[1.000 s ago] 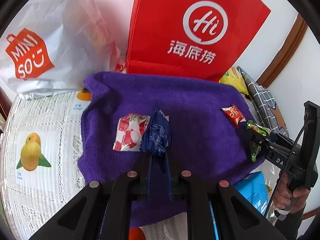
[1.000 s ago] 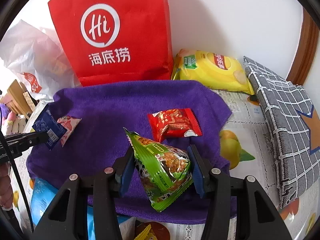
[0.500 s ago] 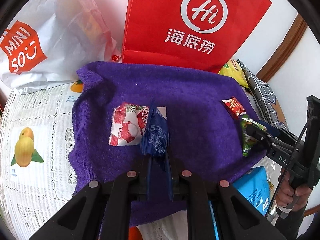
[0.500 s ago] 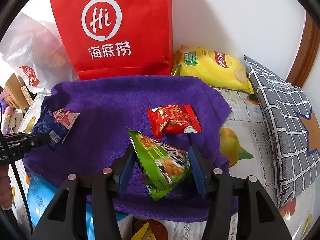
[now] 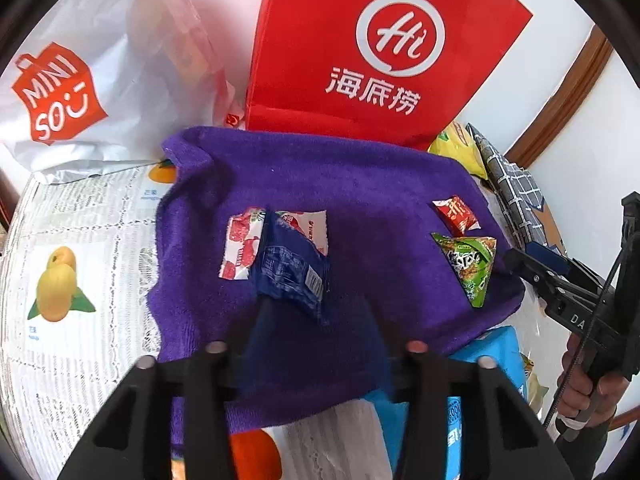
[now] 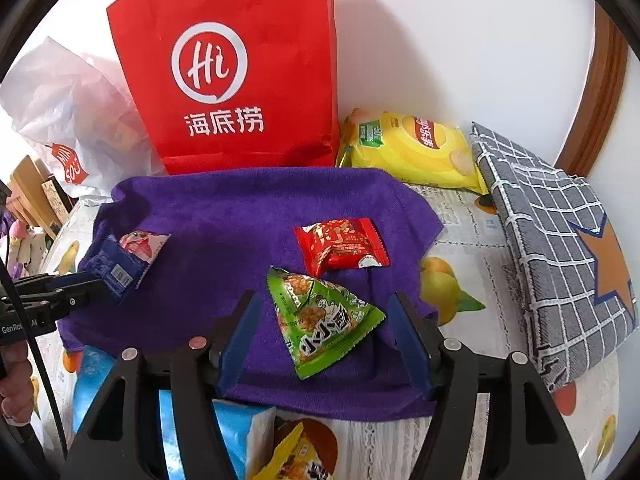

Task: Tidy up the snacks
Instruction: 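Open both grippers to drop the packets onto the purple towel, then withdraw both tools back toward the remaining snack pile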

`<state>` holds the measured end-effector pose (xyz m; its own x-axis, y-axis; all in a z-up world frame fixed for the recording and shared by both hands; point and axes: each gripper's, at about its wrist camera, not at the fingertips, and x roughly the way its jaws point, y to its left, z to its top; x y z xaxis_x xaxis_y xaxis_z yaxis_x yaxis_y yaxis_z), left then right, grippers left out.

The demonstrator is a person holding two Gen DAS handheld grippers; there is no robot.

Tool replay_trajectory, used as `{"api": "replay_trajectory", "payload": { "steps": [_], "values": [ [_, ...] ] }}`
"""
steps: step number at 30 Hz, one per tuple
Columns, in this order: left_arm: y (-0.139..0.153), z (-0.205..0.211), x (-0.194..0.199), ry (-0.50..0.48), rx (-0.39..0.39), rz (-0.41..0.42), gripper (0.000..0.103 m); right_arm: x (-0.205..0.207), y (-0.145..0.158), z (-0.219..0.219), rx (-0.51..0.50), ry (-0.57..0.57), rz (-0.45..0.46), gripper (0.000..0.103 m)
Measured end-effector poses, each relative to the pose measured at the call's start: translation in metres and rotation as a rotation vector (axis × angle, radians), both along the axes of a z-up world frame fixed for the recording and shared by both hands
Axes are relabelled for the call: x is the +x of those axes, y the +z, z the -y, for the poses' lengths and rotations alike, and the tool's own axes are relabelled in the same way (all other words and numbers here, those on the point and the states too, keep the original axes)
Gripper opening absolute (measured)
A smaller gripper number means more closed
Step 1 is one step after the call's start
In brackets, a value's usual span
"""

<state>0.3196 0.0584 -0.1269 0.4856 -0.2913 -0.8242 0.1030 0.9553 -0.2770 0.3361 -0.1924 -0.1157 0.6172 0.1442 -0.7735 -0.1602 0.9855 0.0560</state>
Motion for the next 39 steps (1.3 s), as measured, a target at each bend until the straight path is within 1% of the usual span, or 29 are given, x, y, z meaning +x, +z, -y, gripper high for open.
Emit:
{"api": "replay_trajectory", "payload": {
  "steps": [3, 6, 10, 12, 15, 19, 21, 25, 29, 34, 39],
  "values": [
    [0.006, -0.003, -0.006, 0.003, -0.009, 0.009, 0.052, -0.006, 0.007, 0.0, -0.002, -0.009, 0.008, 0.071],
    [0.014, -0.005, -0.015, 0.004, 0.001, 0.022, 0.057, -0.014, 0.015, 0.001, 0.0, -0.016, 0.017, 0.071],
    [0.023, -0.008, -0.026, 0.014, 0.004, 0.033, 0.061, -0.028, 0.026, 0.001, -0.001, -0.025, 0.031, 0.072],
    [0.027, -0.008, -0.032, 0.019, 0.007, 0.038, 0.062, -0.036, 0.031, 0.001, -0.003, -0.029, 0.037, 0.075],
    [0.034, -0.006, -0.043, 0.034, 0.027, 0.051, 0.066, -0.048, 0.038, 0.002, -0.009, -0.035, 0.051, 0.079],
    [0.041, -0.005, -0.058, 0.056, 0.05, 0.063, 0.068, -0.064, 0.045, 0.003, -0.032, -0.066, 0.054, 0.079],
    [0.044, -0.005, -0.065, 0.073, 0.062, 0.068, 0.071, -0.073, 0.047, 0.005, -0.047, -0.084, 0.06, 0.079],
    [0.051, -0.006, -0.081, 0.099, 0.088, 0.079, 0.072, -0.093, 0.053, 0.012, -0.045, -0.102, 0.085, 0.079],
    [0.058, -0.007, -0.101, 0.102, 0.103, 0.106, 0.072, -0.113, 0.059, 0.017, -0.06, -0.115, 0.128, 0.079],
    [0.067, 0.0, -0.122, 0.091, 0.125, 0.145, 0.072, -0.133, 0.062, 0.022, -0.078, -0.114, 0.143, 0.079],
    [0.074, 0.005, -0.143, 0.095, 0.141, 0.166, 0.072, -0.152, 0.061, 0.026, -0.071, -0.125, 0.157, 0.079]
  ]
}}
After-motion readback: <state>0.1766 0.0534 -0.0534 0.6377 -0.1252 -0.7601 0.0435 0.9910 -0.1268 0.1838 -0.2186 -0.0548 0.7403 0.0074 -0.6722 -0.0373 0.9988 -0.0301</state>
